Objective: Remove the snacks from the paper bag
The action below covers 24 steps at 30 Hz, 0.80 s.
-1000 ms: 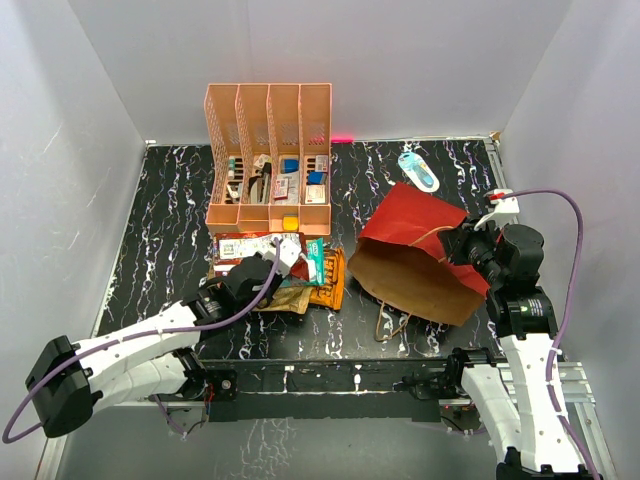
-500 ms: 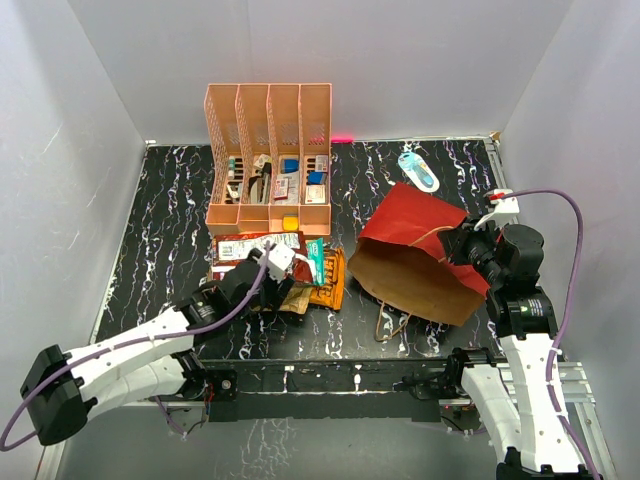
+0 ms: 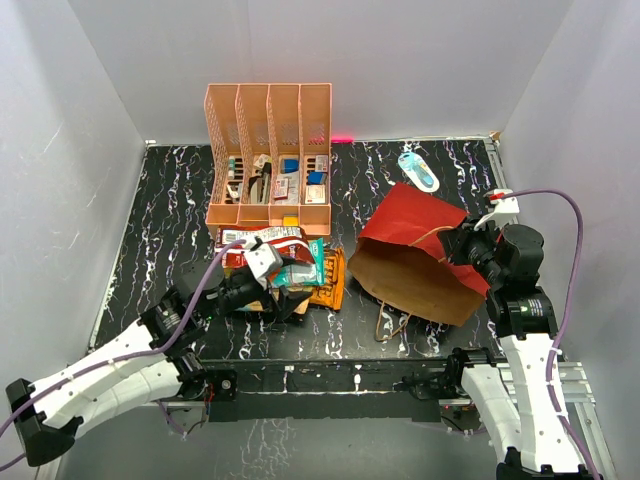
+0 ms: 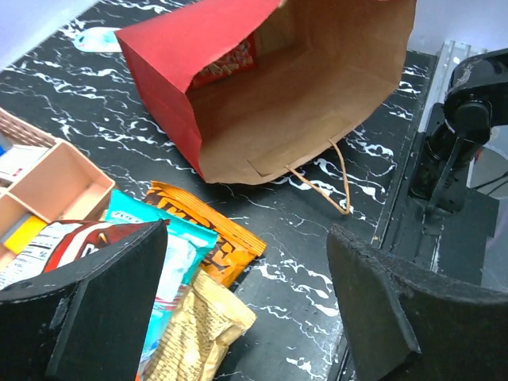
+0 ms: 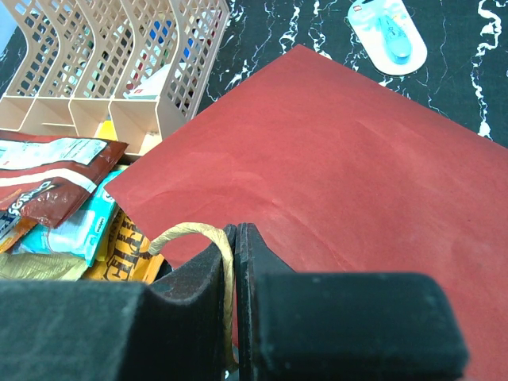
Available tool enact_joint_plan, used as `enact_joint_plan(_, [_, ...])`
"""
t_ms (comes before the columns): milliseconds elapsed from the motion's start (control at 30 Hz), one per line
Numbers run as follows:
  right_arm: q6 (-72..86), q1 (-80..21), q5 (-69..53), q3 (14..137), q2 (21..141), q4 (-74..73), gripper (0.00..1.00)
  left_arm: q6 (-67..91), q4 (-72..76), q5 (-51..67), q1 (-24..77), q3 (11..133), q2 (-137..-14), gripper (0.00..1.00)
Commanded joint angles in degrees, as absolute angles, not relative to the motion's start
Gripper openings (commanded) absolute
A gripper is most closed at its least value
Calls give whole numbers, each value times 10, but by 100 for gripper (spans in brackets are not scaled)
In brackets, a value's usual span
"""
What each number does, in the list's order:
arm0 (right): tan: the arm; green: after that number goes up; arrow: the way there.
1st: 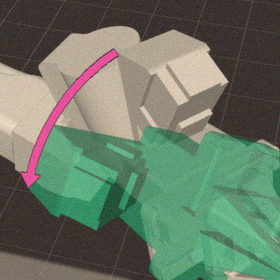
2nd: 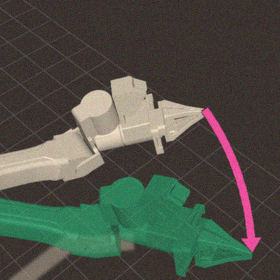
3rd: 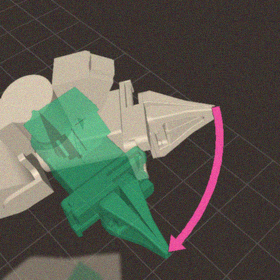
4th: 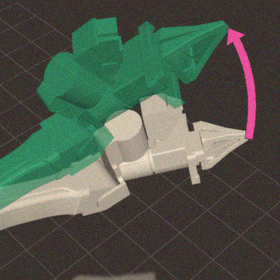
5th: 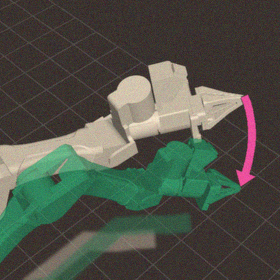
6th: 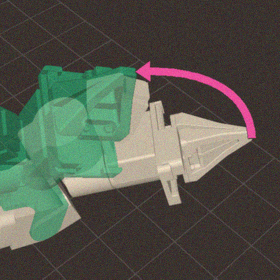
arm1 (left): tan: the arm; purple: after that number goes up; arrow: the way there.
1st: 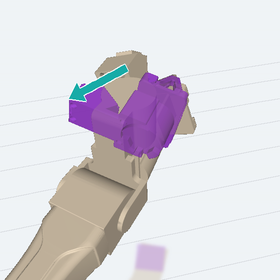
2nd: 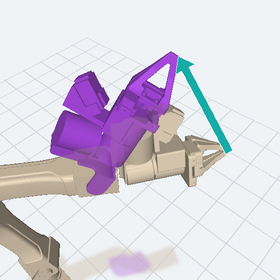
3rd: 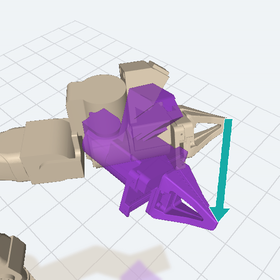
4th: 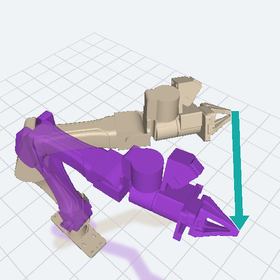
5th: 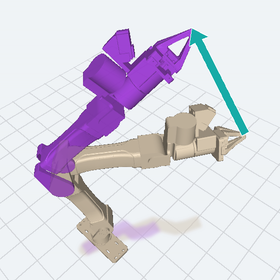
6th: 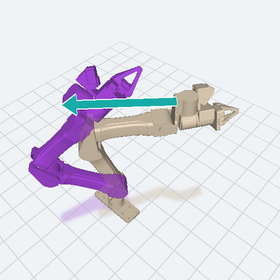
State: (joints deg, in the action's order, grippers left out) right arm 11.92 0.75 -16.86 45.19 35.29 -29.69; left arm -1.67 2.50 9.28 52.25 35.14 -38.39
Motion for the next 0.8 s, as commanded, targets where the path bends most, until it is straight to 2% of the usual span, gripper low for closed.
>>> enact_joint_plan(0, [113,5,-170,452,349,-260,8,-8,60,126,525,360,-410,80])
enact_joint_plan(133, [113,4,-171,452,351,-260,8,-22,67,130,529,394,-473,75])
enact_joint_plan(267, [113,5,-172,452,351,-260,8,-42,140,121,571,398,-524,74])
enact_joint_plan(467, [113,5,-170,452,349,-261,8,-139,163,-22,666,431,-615,73])
enact_joint_plan(600, [113,5,-170,452,348,-260,8,-108,163,-144,658,440,-620,72])
enact_joint_plan(767, [113,5,-170,452,349,-259,8,-9,90,-111,567,481,-617,77])
